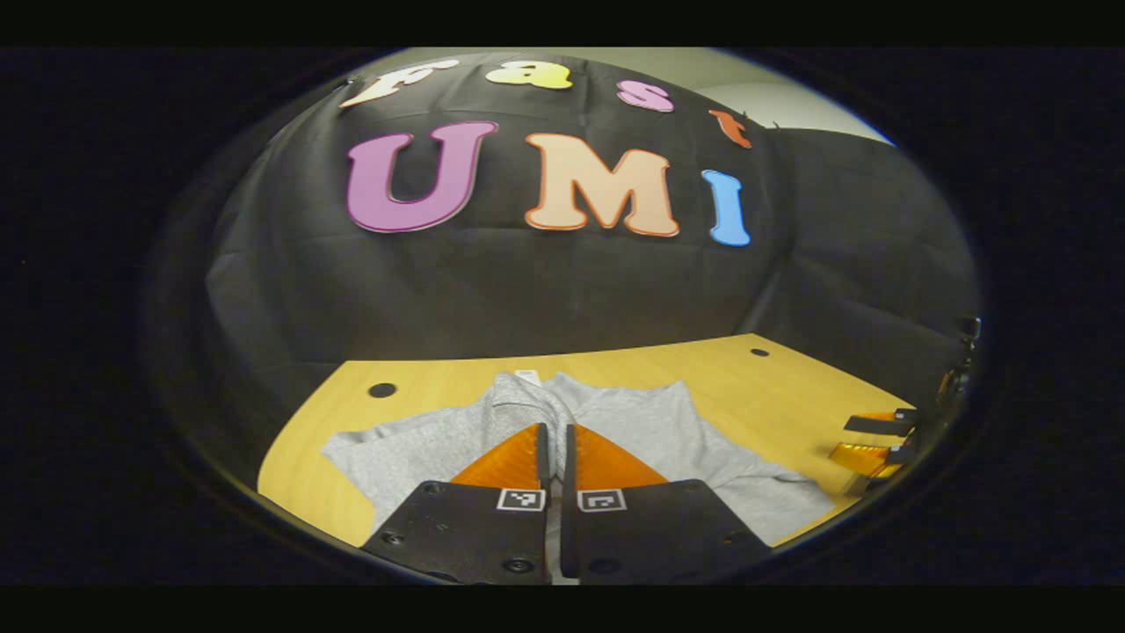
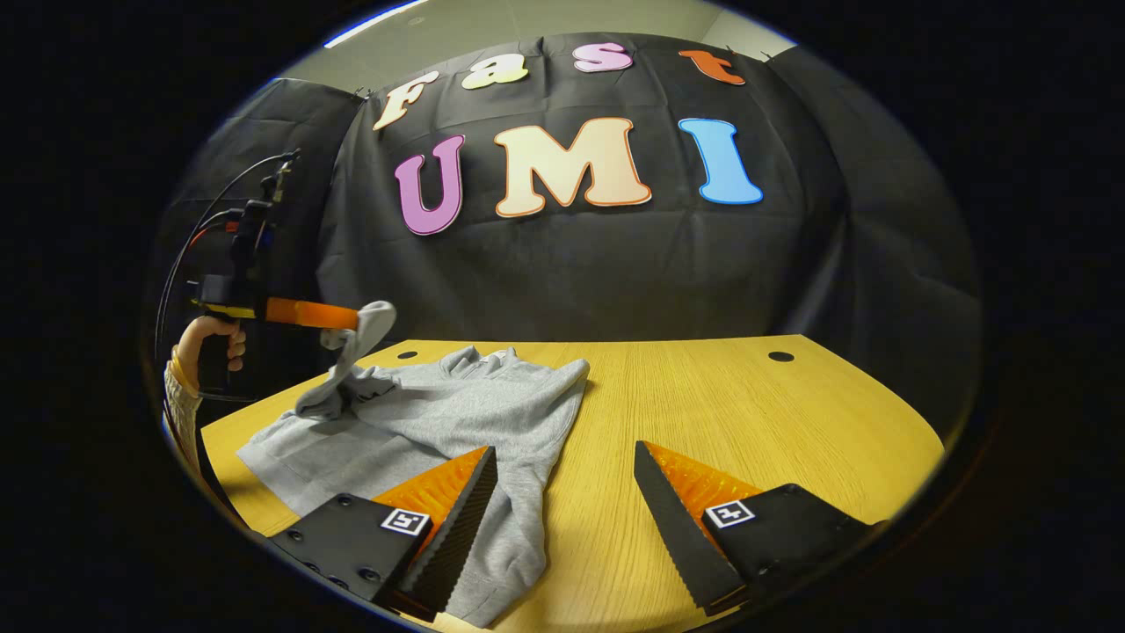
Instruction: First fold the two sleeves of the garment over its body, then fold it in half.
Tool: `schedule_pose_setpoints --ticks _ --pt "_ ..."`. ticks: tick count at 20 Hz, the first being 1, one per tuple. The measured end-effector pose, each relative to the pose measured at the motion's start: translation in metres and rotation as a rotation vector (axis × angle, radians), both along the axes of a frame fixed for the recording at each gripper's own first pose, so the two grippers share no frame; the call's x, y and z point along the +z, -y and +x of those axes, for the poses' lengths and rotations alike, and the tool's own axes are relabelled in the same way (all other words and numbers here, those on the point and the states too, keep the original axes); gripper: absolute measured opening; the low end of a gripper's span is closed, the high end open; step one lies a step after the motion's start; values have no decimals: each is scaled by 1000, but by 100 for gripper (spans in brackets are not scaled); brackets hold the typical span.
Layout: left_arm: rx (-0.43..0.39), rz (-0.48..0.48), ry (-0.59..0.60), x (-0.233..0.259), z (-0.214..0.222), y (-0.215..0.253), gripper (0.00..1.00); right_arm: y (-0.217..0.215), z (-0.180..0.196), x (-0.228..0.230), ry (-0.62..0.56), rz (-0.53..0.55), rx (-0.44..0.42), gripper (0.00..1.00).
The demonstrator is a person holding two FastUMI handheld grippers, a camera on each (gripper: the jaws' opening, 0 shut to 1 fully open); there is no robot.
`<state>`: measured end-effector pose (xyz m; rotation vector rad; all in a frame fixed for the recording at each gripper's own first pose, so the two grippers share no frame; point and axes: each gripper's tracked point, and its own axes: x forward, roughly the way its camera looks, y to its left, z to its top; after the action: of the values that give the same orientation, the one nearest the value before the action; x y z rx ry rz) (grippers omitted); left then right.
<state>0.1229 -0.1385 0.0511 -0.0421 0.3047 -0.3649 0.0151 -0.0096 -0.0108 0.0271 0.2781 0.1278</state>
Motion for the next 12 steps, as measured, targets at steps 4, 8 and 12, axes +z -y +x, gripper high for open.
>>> schedule_pose_setpoints --ticks 4,8,12 --pt "-104 -29 -20 -4 14 67 0 0 0 0 -3 -2 5 97" --pt "-153 -18 -61 -24 30 119 1 0 1 1 -2 0 4 98" --pt "-141 0 -124 -56 39 139 0 1 -1 -1 -9 -2 5 97"
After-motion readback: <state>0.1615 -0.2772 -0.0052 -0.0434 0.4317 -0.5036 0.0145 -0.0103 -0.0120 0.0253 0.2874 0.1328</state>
